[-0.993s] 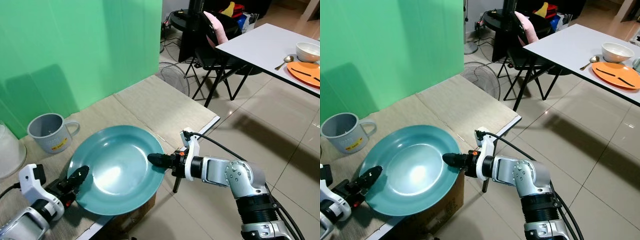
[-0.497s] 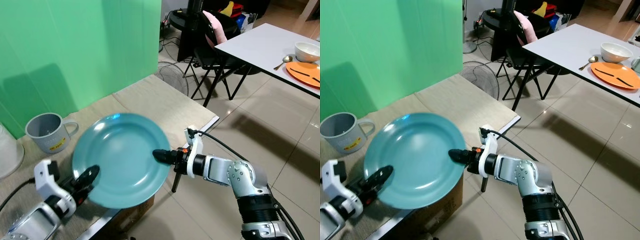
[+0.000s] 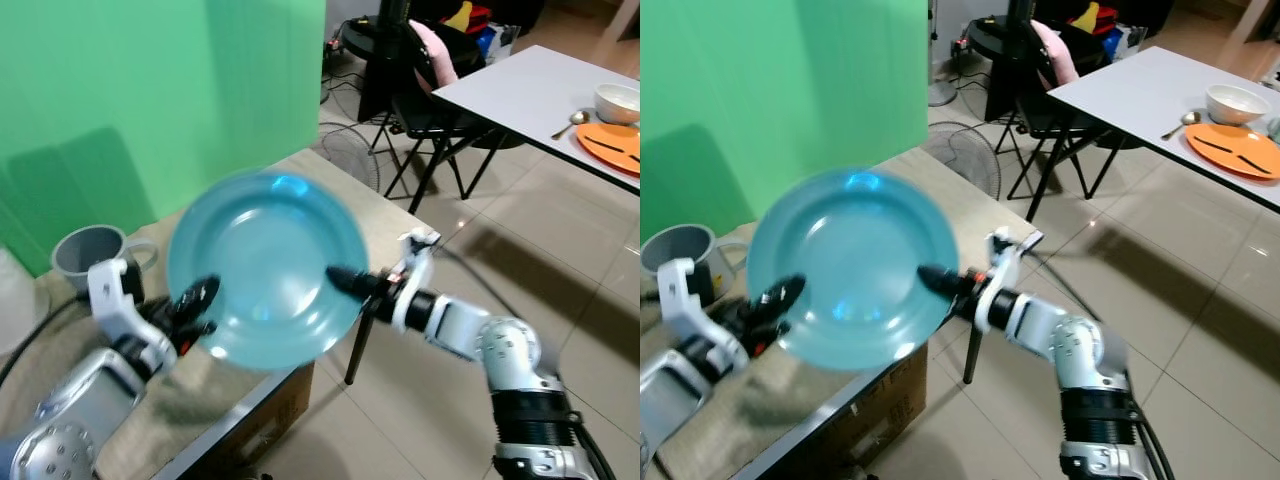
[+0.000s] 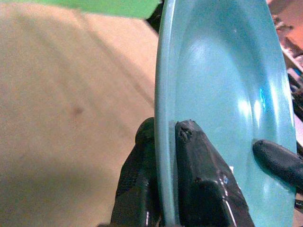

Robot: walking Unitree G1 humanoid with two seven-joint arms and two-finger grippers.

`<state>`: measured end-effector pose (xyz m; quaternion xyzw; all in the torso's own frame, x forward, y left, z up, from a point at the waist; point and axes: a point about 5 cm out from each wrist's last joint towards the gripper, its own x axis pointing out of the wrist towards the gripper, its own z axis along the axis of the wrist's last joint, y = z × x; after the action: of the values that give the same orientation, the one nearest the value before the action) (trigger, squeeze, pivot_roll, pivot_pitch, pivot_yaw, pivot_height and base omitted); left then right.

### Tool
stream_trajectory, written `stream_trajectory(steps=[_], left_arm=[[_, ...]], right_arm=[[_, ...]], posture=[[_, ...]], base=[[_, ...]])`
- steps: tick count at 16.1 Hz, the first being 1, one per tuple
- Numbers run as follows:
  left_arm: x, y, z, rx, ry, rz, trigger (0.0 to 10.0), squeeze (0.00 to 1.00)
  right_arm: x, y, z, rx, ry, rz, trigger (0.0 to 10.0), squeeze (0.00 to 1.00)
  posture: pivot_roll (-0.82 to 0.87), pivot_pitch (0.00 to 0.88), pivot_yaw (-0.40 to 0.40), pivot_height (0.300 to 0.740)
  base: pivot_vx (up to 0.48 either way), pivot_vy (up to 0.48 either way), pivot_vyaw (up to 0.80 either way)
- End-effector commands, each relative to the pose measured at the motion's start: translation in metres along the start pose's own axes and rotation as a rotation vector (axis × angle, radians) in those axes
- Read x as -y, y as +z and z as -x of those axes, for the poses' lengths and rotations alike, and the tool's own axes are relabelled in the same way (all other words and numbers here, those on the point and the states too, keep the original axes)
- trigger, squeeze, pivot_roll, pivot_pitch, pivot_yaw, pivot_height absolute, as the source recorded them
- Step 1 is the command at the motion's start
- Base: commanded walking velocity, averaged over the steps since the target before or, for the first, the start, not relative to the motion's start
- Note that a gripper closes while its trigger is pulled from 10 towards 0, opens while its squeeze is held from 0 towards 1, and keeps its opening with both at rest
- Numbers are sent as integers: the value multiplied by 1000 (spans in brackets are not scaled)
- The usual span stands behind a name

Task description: Setting the table

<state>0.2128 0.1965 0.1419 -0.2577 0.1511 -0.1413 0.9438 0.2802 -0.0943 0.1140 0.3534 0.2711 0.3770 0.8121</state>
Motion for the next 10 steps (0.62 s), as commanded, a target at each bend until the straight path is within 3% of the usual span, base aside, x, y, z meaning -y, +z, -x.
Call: stream_trajectory(steps=[1, 4, 5, 6, 7, 10], left_arm=[[15, 7, -9, 22, 3, -100, 0, 0], [47, 24, -20, 116, -71, -207, 0, 0], [52, 28, -20, 151, -51, -265, 2039, 0], [52, 28, -20, 151, -51, -265, 2039, 0], [52, 28, -20, 162, 1, -305, 10000, 0], [53, 23, -20, 155, 39, -390, 10000, 0]], right_arm=[[-10, -4, -4, -34, 5, 48, 0, 0], [-28, 11, 17, 101, 35, 169, 0, 0], [-36, 15, 23, 155, 39, 223, 3569, 0], [-36, 15, 23, 155, 39, 223, 3569, 0], [-40, 21, 26, 197, 29, 276, 10000, 0], [-45, 26, 27, 232, 9, 298, 10000, 0]], posture=[[-20, 0, -16, 740], [-43, 0, 5, 740], [-55, 0, 11, 740], [-55, 0, 11, 740], [-58, 0, 13, 740], [-50, 0, 0, 740]], base=[[0, 0, 0], [0, 0, 0], [0, 0, 0], [0, 0, 0], [0, 0, 0], [0, 0, -231]])
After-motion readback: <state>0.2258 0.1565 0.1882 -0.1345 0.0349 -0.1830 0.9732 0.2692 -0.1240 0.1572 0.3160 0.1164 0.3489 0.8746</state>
